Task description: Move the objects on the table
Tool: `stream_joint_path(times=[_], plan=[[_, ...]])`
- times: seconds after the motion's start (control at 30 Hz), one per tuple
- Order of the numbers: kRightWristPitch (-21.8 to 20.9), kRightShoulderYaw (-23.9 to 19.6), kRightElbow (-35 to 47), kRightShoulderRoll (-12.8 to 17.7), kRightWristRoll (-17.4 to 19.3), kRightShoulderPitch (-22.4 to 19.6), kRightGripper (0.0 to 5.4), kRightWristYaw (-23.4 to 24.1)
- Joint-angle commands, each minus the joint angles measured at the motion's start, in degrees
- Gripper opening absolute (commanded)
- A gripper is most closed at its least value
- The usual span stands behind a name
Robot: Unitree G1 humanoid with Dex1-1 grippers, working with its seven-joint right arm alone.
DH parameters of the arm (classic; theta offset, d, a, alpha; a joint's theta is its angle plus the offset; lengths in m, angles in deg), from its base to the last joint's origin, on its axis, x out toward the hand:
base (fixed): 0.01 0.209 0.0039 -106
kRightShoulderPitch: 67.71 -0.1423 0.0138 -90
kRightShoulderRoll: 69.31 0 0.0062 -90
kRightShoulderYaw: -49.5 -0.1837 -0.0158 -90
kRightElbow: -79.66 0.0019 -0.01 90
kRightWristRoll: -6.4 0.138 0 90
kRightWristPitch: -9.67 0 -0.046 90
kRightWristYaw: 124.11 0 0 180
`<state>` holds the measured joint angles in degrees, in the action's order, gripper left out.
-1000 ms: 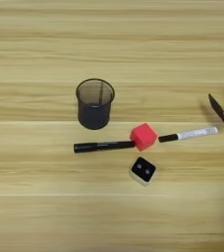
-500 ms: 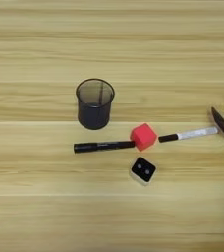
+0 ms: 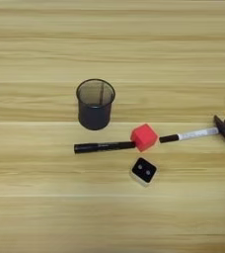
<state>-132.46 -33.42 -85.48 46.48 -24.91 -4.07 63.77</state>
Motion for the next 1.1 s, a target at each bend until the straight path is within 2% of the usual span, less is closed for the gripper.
stream_joint_path(times=[0.03, 0.4, 0.83, 1.1], plan=[[-1.4, 0.0, 2.3, 1.9, 1.6, -3.2, 5.35, 0.3], [-7.0, -0.6, 4.3, -1.3, 4.2, -4.0, 5.35, -3.1], [-11.8, -1.3, 8.0, -3.5, 7.4, -4.5, 5.35, -7.6], [-12.3, -3.3, 9.9, -5.1, 13.6, -5.1, 5.35, -13.8]])
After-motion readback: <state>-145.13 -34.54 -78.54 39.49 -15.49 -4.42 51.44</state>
